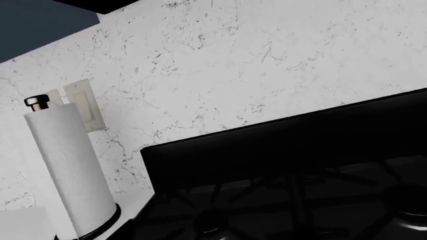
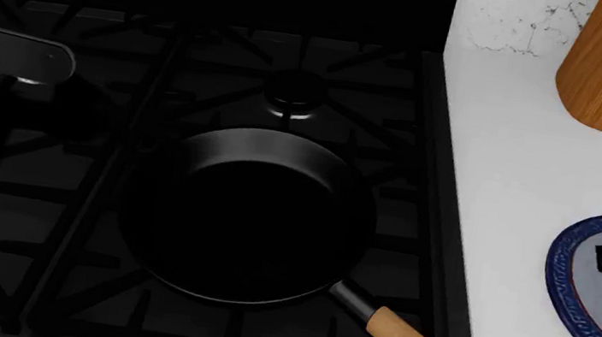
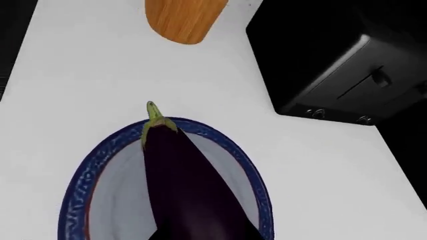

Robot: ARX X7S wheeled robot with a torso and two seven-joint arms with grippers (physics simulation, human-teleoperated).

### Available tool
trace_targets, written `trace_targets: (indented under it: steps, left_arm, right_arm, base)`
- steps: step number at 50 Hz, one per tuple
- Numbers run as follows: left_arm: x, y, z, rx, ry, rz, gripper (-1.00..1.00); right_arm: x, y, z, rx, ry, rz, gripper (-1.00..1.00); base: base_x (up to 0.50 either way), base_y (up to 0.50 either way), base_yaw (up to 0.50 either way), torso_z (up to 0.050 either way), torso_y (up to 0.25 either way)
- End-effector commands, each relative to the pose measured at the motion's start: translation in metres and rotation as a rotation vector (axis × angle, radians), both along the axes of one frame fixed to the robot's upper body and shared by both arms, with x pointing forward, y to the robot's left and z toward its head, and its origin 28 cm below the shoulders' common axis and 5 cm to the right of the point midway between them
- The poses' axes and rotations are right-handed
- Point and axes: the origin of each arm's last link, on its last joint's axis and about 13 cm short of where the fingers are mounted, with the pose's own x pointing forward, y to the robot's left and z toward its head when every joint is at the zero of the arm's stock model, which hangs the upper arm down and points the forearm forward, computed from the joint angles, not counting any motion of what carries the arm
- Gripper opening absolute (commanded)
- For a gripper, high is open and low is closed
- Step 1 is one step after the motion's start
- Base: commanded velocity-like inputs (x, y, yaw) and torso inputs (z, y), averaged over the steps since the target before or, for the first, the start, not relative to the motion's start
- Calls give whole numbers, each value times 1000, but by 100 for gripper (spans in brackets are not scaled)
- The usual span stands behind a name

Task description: Pick the eggplant from the plate and place it in the pan.

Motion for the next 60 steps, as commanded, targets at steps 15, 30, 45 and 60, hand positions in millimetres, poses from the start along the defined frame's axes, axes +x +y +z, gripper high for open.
trace_targets:
  steps: [15, 30, 45, 60]
  left_arm:
    - [-20, 0, 2, -81, -23, -31, 100]
    - [-28, 4, -2, -84, -44, -64, 100]
    - [-39, 5, -1, -87, -64, -96, 100]
    - [-40, 10, 0, -95, -63, -95, 100]
  right_arm:
    - [4, 50, 37, -38, -7, 247, -100]
    - [41, 84, 52, -42, 6, 379, -100]
    - [70, 117, 59, -61, 0, 498, -100]
    - [91, 161, 59, -52, 58, 696, -100]
  base:
    - [0, 0, 0, 0, 0]
    - [0, 0, 0, 0, 0]
    - [0, 0, 0, 0, 0]
    - [0, 0, 0, 0, 0]
